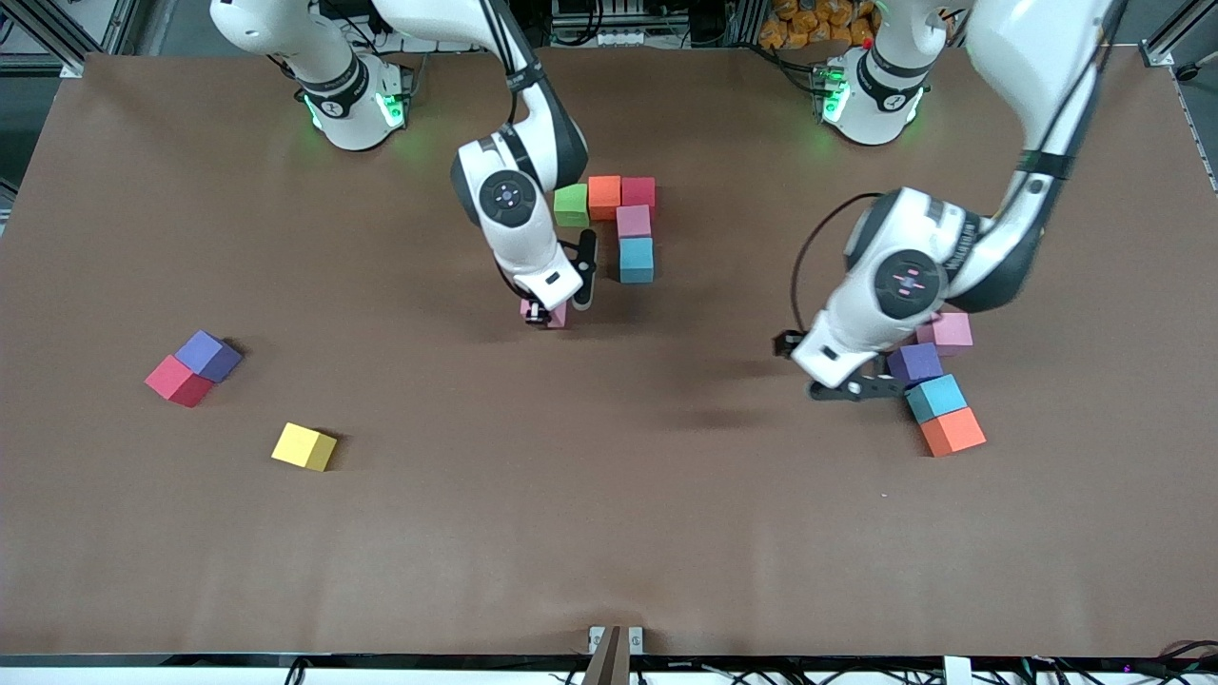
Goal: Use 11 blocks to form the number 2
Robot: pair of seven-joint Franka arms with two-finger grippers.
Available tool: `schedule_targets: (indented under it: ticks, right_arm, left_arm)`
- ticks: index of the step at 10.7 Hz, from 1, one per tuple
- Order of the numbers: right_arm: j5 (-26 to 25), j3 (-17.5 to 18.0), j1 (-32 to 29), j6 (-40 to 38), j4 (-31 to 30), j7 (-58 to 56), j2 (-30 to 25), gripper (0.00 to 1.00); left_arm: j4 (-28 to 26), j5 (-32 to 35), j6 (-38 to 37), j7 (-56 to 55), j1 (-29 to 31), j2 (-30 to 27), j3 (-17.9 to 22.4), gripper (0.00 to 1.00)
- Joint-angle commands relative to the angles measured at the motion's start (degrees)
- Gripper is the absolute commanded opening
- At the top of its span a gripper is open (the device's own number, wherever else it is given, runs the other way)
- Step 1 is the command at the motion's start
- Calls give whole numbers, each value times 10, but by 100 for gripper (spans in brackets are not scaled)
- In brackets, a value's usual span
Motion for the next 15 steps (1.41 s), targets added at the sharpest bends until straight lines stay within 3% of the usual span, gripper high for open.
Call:
schedule_targets:
  ticks: [1,6,11,15]
  right_arm:
    - [8,-7,41,11,-8,48,2,20]
    - [8,-6,70,12,10,95,28,20]
    - [8,-5,90,10,36,135,58,19]
    - [7,14,89,6,49,164,59,19]
  left_arm:
    - [-9,-4,-5,57,20,-12,21,100]
    - [-29,-12,-6,130,52,-14,55,100]
    - [-23,-10,-4,126,52,18,98,100]
    - [-21,-12,1,118,52,42,109,100]
